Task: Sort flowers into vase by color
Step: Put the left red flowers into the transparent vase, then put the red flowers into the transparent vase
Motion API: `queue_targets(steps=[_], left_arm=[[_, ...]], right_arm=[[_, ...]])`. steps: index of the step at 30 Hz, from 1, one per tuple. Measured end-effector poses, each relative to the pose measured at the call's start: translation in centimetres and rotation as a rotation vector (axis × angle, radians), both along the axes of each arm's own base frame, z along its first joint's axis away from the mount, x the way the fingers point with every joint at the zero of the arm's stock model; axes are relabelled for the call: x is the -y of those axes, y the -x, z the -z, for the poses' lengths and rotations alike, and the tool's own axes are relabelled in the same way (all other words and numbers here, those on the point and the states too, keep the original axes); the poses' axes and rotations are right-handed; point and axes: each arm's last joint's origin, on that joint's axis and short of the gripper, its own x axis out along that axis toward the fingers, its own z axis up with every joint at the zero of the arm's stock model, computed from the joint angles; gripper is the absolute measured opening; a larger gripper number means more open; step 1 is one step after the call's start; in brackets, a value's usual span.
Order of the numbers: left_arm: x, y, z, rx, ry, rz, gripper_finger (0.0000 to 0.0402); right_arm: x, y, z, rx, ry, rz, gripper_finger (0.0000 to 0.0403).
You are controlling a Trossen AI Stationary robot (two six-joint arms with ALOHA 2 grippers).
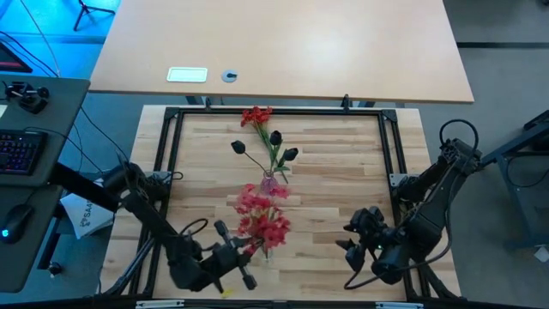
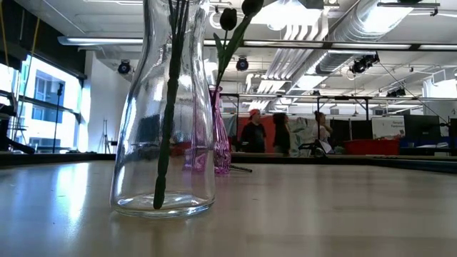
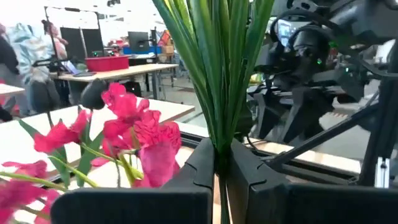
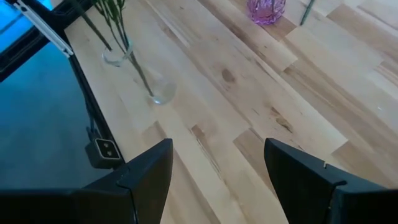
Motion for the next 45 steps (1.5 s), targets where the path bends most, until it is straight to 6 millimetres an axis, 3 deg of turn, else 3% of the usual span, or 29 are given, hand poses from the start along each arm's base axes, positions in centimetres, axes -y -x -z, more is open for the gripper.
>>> queue_targets(steps=[9, 15, 32, 45], left_arm=[[0.1, -1.5, 2.5, 0.016, 0.042, -0.015, 0.0001], [0.2, -1.5, 2.7, 0.037, 0.076, -0.017, 0.0026], [2.8, 2.3, 1.0, 0.050, 0.100, 0.076, 0.0222], [3.0, 4.8, -1.8, 0.083, 0.141, 0.133, 0.0286]], right_arm=[[-0.4, 0.1, -0.1, 0.024, -0.007, -0.011, 0.0247], [-0.4, 0.1, -0.1, 0.027, -0.009, -0.011, 0.0247], [-0.5, 0.0, -0.2, 0.023, -0.030, -0.018, 0.0247], [-0.5, 0.0, -0.2, 0.024, -0.033, -0.018, 0.0247]])
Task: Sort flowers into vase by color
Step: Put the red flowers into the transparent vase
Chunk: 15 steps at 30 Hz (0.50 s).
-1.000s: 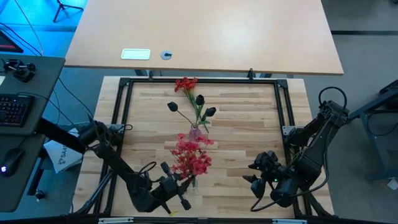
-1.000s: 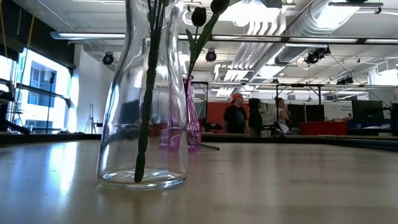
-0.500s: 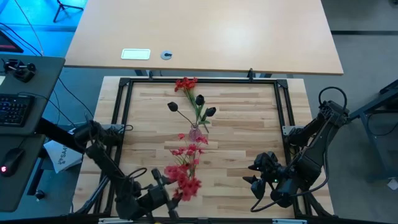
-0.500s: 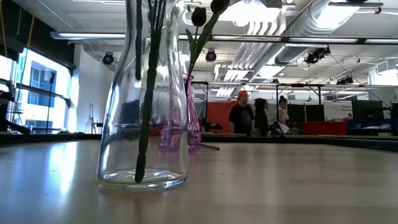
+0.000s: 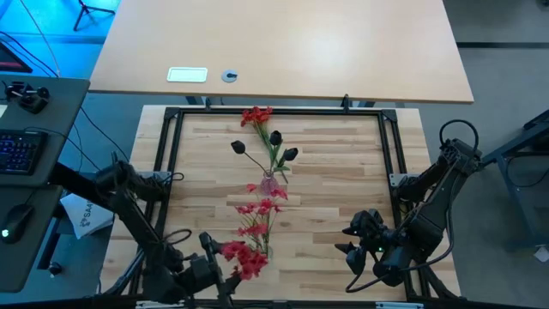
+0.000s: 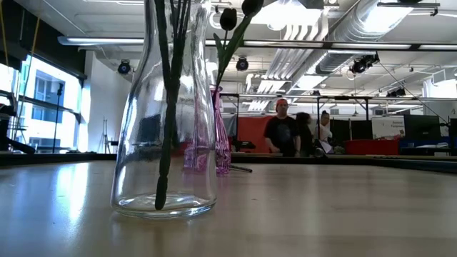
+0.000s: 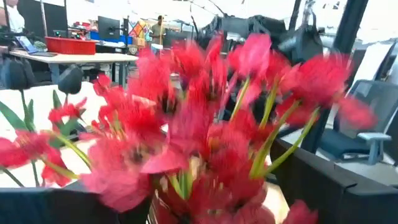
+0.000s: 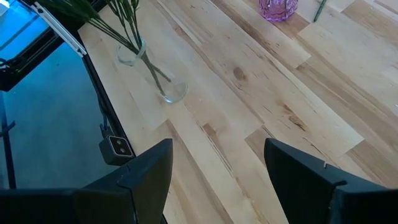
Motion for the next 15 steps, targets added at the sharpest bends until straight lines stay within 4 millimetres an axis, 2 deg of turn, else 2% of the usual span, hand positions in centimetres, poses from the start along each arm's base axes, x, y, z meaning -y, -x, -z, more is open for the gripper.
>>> queue_targets(steps=[5, 8, 11, 15], left_arm=[[-1.3, 1.2, -2.9, 0.046, 0.066, 0.007, 0.0294], [-1.5, 1.1, -3.0, 0.052, 0.084, 0.007, 0.0296], [-1.4, 1.0, -2.6, 0.011, 0.016, -0.001, 0.0297], [-2.3, 2.3, -4.8, 0.017, 0.039, -0.028, 0.0297]], right_arm=[[0.0, 0.0, 0.0, 0.000, 0.000, 0.000, 0.0247], [0.0, 0.0, 0.0, 0.000, 0.000, 0.000, 0.0247], [0.0, 0.0, 0.0, 0.000, 0.000, 0.000, 0.0247], [0.0, 0.0, 0.0, 0.001, 0.000, 0.000, 0.0247]])
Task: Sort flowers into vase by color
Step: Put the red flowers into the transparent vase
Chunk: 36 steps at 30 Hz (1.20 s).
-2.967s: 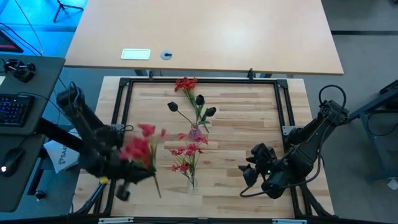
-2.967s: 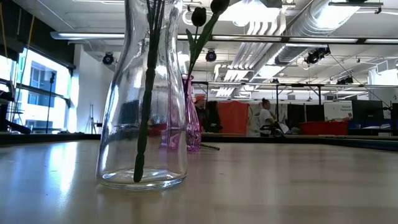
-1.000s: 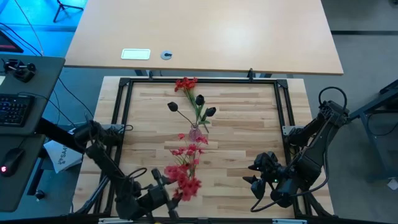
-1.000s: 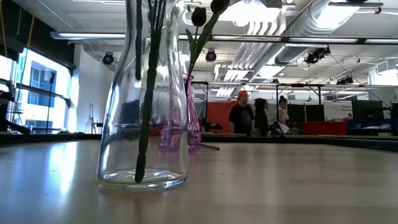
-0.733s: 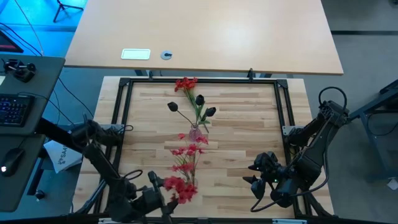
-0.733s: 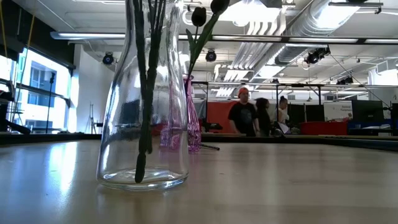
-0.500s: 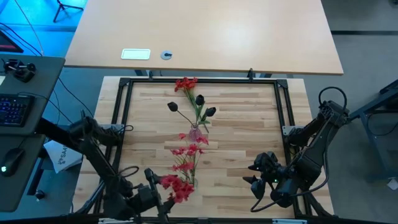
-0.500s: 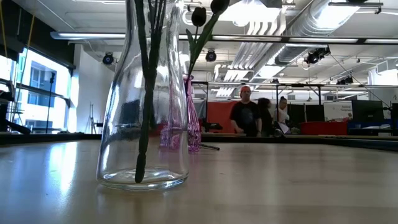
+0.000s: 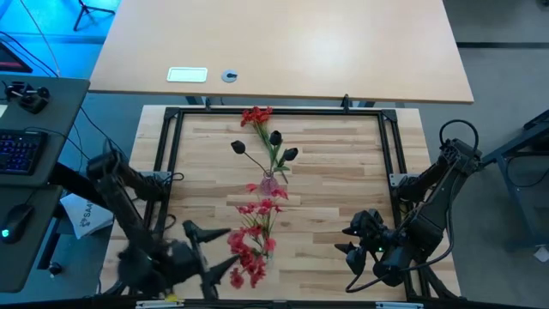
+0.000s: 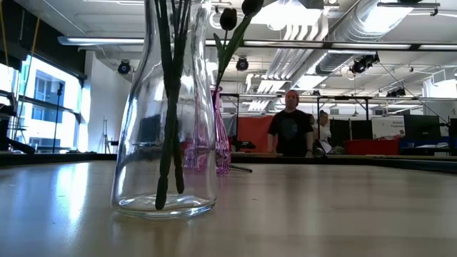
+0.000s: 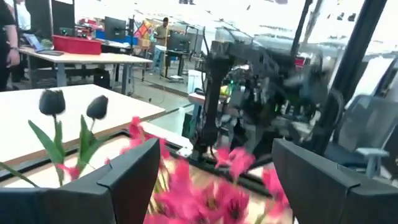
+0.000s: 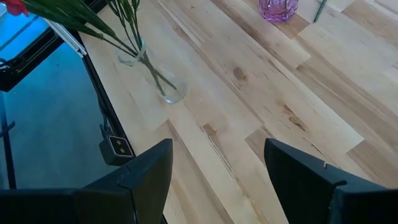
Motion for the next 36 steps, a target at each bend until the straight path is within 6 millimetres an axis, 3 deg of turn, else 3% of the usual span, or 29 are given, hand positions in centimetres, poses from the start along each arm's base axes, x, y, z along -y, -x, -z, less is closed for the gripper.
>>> queue_targets(steps=[6, 10, 12, 15, 19, 23, 26, 30, 36], left_arm=[[-3.0, 2.1, -3.9, -0.020, 0.033, -0.084, 0.0297], [-6.1, 3.3, -6.0, 0.020, 0.105, -0.111, 0.0297], [-7.6, 3.7, -5.8, 0.028, 0.119, -0.131, 0.0297], [-9.6, 4.2, -3.9, 0.085, 0.197, -0.146, 0.0297], [-11.6, 5.3, 1.0, 0.226, 0.393, -0.063, 0.0297], [-13.5, 6.1, 6.4, 0.321, 0.575, -0.042, 0.0297], [-14.9, 6.2, 9.0, 0.355, 0.646, -0.027, 0.0296], [-17.0, 5.6, 10.9, 0.342, 0.635, -0.029, 0.0296], [-22.3, 4.2, 12.5, 0.158, 0.629, 0.069, 0.0296]], right_arm=[[0.3, -0.4, 0.0, 0.019, 0.014, 0.029, 0.0247], [0.9, -2.3, 1.0, -0.010, 0.014, 0.094, 0.0247], [1.1, -3.4, 1.7, -0.035, 0.032, 0.102, 0.0247], [1.3, -4.8, 2.9, -0.112, 0.049, 0.067, 0.0247], [1.3, -5.9, 4.5, -0.202, 0.071, 0.018, 0.0247], [1.4, -6.1, 4.6, -0.181, 0.153, 0.011, 0.0247], [1.9, -5.8, 4.2, -0.160, 0.205, 0.044, 0.0247], [3.3, -6.2, 4.0, -0.174, 0.235, 0.093, 0.0247], [7.3, -8.5, 4.1, -0.249, 0.195, 0.164, 0.0247]])
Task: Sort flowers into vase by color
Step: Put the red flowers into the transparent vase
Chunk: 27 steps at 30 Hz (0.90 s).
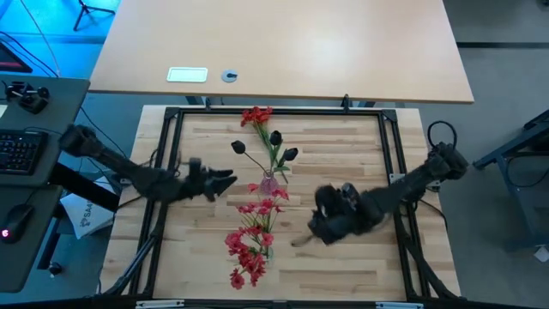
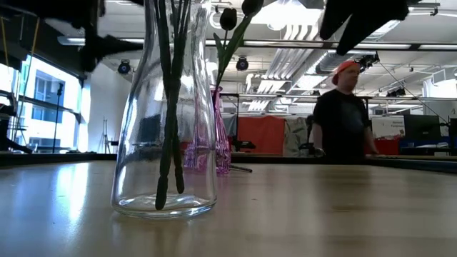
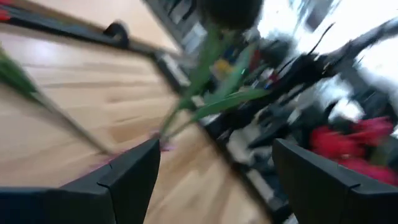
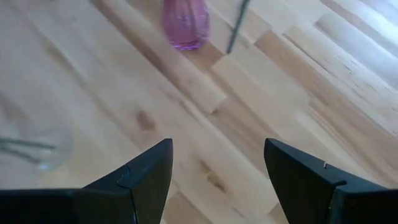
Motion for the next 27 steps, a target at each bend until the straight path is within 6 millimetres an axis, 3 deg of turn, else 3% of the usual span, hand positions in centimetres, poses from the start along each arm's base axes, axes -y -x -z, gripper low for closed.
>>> queue_targets(steps=[9, 14, 18, 22, 27], left_arm=[[-7.8, 2.0, -0.6, -0.170, -0.128, 0.051, 0.0296], [-11.1, 4.0, -0.9, -0.178, -0.142, -0.013, 0.0296], [-12.4, 4.6, -1.3, -0.120, -0.110, 0.061, 0.0296], [-12.7, 4.8, -1.2, -0.113, -0.088, 0.094, 0.0296], [-12.8, 4.8, -1.3, -0.097, -0.059, 0.087, 0.0296]], right_arm=[[5.6, -2.0, 0.3, -0.119, -0.049, 0.037, 0.0247], [7.2, -0.4, 4.2, -0.144, -0.148, 0.130, 0.0247], [8.2, 0.0, 8.5, 0.116, -0.352, 0.203, 0.0247], [11.7, -0.9, 10.5, 0.386, -0.467, 0.257, 0.0247], [16.8, -1.1, 11.6, 0.382, -0.375, 0.304, 0.0247]])
